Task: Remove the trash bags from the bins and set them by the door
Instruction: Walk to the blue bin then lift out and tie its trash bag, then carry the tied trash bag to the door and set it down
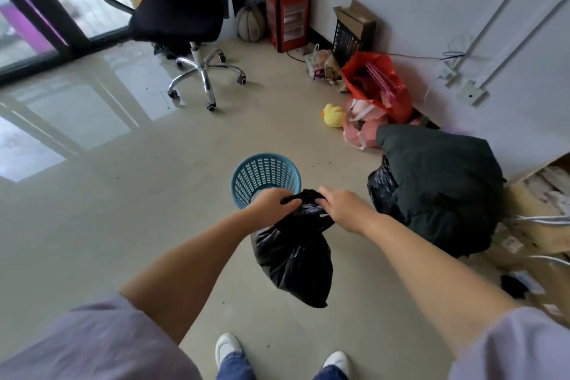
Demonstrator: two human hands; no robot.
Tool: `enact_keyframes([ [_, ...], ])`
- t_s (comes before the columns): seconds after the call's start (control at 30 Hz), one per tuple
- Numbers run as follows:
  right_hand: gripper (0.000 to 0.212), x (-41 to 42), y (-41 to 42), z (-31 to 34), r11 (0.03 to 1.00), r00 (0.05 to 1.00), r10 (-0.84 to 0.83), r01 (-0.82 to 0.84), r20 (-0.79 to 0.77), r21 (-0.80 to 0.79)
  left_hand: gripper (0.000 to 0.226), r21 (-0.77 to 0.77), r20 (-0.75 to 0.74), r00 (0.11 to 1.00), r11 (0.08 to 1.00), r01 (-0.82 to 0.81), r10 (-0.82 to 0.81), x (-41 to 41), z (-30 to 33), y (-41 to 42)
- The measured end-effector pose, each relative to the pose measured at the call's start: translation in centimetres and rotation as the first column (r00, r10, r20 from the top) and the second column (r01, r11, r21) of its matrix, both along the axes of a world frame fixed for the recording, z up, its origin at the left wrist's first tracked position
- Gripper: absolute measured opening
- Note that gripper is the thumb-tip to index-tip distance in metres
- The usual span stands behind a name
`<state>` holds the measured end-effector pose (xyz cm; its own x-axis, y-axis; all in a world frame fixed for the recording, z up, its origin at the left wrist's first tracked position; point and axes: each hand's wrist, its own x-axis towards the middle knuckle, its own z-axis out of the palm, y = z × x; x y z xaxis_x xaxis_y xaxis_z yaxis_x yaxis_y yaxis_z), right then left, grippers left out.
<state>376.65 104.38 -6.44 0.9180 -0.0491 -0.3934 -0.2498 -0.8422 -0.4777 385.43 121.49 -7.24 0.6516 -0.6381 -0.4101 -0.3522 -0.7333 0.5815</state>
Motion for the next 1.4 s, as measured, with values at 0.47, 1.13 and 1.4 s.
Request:
enact_keyframes([
  [0.47,0.034,-5.3,4.3,10.9,0.994,0.997,0.075,-0.074,0.005,-0.080,0.027,0.129,0.201,0.926,0.946,0.298,-0.320,-3.1,11.7,3.6],
  [1.13,0.025,-39.7,11.7,7.0,0.630,0.632,-0.775,0.774,0.003,-0.068,0.030,0.162,0.054,0.229,0.235,0.958,-0.972,-28.9,9.3,-5.2],
  [1.4,0.025,-62.4,15.7,6.3,0.349,0.352,-0.936,0.932,0.013,-0.095,0.031,0.145,-0.018,-0.053,-0.055,0.988,-0.998,-52.6,8.2,-7.9],
])
